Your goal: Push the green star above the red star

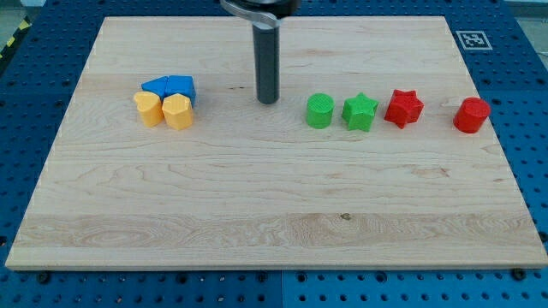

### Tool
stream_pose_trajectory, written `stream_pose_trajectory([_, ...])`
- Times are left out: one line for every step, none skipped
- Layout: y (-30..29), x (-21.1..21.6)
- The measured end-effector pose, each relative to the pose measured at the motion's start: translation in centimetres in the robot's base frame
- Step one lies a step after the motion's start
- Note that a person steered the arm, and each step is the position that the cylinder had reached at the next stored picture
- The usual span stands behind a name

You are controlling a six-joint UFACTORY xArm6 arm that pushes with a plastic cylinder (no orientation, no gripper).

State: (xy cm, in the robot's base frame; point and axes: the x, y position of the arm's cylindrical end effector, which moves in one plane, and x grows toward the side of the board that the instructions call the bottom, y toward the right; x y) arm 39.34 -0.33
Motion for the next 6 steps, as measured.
stream_pose_trajectory([1.2,5.3])
stream_pose_trajectory([1.8,8.1])
stream_pose_trajectory([6.5,7.0])
stream_pose_trajectory([10.3,4.1])
stream_pose_trajectory([10.8,1.3])
stream_pose_trajectory([10.8,2.3])
